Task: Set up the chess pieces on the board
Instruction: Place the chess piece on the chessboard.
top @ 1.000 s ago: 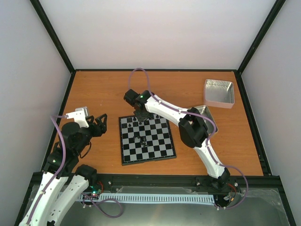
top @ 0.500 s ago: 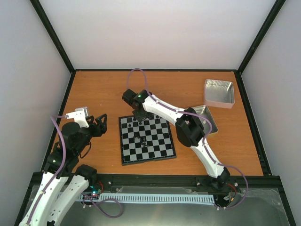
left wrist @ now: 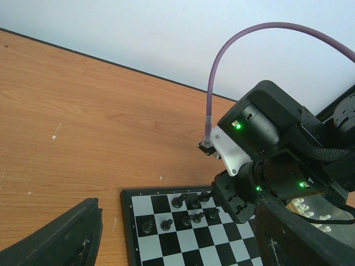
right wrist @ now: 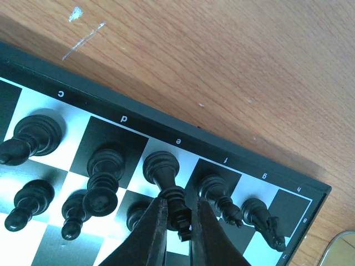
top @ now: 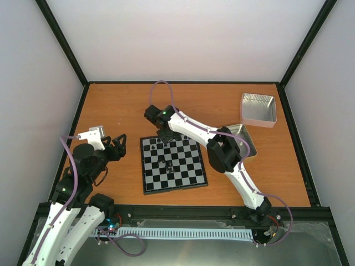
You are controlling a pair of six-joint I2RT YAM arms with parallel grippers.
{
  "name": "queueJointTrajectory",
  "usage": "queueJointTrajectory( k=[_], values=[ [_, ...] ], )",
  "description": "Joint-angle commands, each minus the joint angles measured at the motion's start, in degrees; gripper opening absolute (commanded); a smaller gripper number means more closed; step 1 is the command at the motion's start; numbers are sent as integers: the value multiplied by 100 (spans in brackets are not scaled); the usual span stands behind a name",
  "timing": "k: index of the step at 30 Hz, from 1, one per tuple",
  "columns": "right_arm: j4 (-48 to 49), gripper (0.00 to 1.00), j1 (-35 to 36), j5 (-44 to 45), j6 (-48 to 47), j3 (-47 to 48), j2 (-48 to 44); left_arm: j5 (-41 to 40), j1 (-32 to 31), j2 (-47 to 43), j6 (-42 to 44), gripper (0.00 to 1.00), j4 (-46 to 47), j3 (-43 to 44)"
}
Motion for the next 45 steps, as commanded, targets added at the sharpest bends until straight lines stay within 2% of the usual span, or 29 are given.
queueJointTrajectory(
  k=[1, 11, 20, 27, 35, 38, 45],
  values=[
    [-156, 3, -14, -15, 45, 118, -98, -45, -10, -17, 79, 76, 104, 35],
    [-234, 4, -12, 24, 61, 23, -183, -50, -10, -24, 80, 76, 102, 31],
    [-141, 20, -12, -45, 53, 43, -83, -58, -10, -21, 80, 76, 97, 31],
    [0, 23, -8, -90, 109, 119, -219, -49, -10, -25, 80, 76, 94, 31],
    [214, 35, -15, 65, 391, 11, -820, -37, -10, -35, 72, 76, 95, 22],
    [604, 42, -14, 86, 570, -637, -1435, 32, -10, 25, 78, 76, 110, 22],
    [2540, 47, 17, -565, 1033, -3837, -3640, 270, -10, 179, 89, 76, 203, -20]
  ],
)
